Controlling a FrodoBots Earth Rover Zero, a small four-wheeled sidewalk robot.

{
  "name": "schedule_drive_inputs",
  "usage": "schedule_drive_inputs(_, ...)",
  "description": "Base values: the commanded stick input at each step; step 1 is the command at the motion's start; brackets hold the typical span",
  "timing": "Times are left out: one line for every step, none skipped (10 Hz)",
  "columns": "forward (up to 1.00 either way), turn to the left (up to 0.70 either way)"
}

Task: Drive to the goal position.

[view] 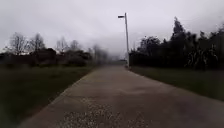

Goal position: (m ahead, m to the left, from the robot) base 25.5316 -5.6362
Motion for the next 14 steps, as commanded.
schedule_drive_inputs(0.85, 0.02)
schedule_drive_inputs(0.85, 0.02)
schedule_drive_inputs(0.85, 0.02)
schedule_drive_inputs(0.85, 0.02)
schedule_drive_inputs(0.85, 0.02)
schedule_drive_inputs(0.85, 0.01)
schedule_drive_inputs(0.85, 0.00)
schedule_drive_inputs(0.85, 0.00)
schedule_drive_inputs(0.85, 0.00)
schedule_drive_inputs(0.85, 0.00)
schedule_drive_inputs(0.85, 0.00)
schedule_drive_inputs(0.85, 0.00)
schedule_drive_inputs(0.85, 0.00)
schedule_drive_inputs(0.85, 0.00)
